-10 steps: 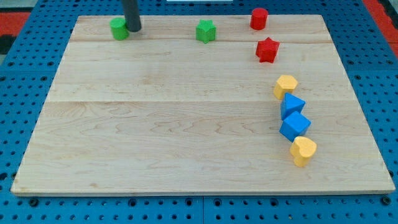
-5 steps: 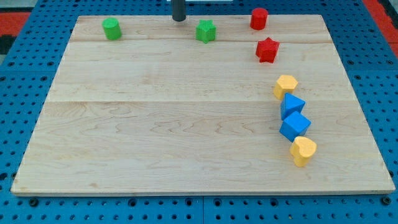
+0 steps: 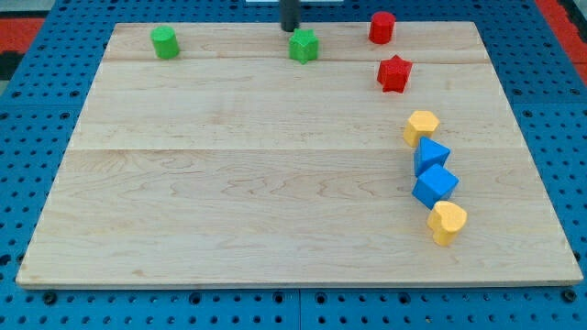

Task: Move the green star to the left side slightly

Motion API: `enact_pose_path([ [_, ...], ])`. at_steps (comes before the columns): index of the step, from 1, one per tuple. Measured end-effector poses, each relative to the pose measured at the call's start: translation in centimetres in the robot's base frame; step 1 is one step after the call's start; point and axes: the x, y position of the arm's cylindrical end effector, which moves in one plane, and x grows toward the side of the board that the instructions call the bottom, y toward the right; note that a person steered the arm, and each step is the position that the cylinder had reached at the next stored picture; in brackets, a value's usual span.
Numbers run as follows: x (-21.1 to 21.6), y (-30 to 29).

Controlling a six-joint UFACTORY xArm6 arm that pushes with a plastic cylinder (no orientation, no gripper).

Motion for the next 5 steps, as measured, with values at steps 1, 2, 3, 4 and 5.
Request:
enact_pose_path([
  [1,0.0,5.7],
  [2,3.1,4.0],
  [3,5.6,2.6],
  [4,5.6,-2.7],
  [5,5.2,-6.3],
])
